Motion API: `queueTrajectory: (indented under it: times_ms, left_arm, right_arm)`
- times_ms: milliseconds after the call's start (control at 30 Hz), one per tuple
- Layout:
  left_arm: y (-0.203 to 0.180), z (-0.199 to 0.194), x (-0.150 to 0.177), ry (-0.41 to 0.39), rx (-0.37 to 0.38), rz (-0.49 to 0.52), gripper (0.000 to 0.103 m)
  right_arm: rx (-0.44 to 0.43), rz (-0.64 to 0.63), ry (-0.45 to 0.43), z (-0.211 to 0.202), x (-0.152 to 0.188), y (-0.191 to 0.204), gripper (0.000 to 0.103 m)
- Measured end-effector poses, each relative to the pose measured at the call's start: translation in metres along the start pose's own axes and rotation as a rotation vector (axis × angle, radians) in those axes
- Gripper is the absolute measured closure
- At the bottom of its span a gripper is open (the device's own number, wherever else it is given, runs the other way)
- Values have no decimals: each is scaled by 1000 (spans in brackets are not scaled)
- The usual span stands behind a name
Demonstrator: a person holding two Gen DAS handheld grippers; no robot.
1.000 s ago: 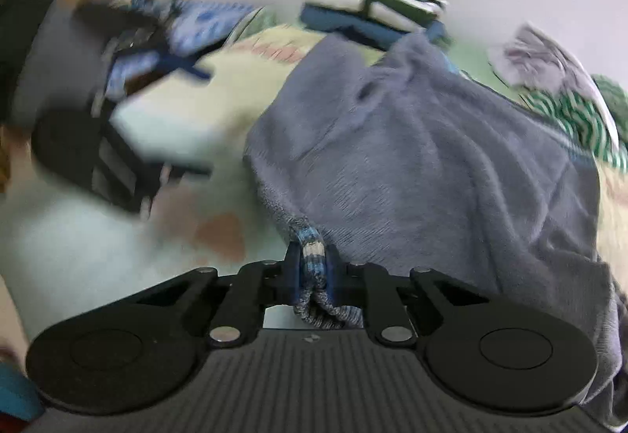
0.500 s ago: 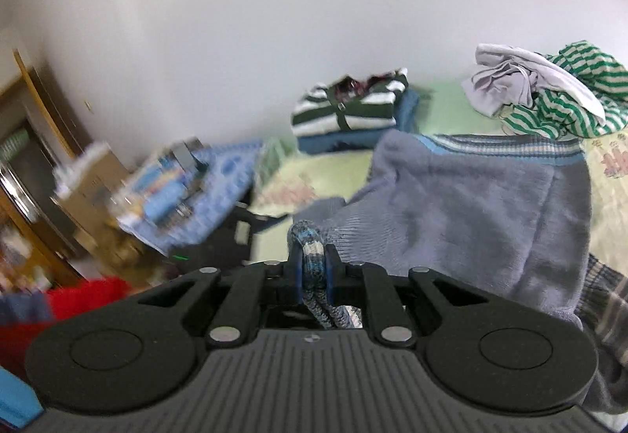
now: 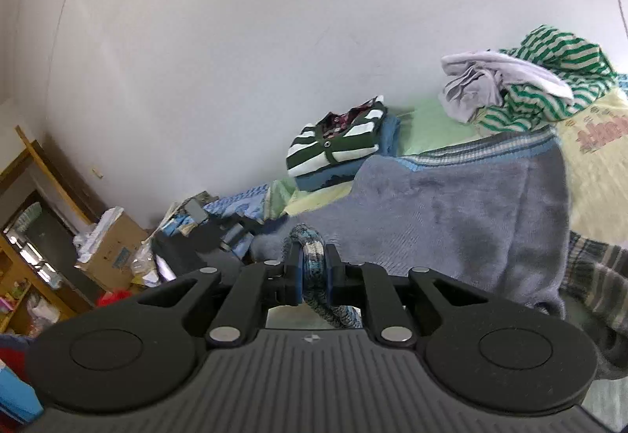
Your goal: Fold clothes
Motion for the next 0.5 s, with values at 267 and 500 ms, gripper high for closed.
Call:
queueTrajectory:
  times_ms: [267,500]
  left_arm:
    - [45,-31,25,64,68,-78,33]
    - [-28,-45,64,147,156,7,27]
  right_arm:
    - [22,96,100,28,25,-22,91]
    - [97,253,90,46,32,-61,92]
Point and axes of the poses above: each gripper's, at about its wrist camera, not at the fingertips, and z roughly the way its jaws point, y to its left, x to its underside, the point moved 5 cm from there along z, roughly the way its jaws point, and after that the axes turned 6 degrees about -y, right-handed, at the moved point
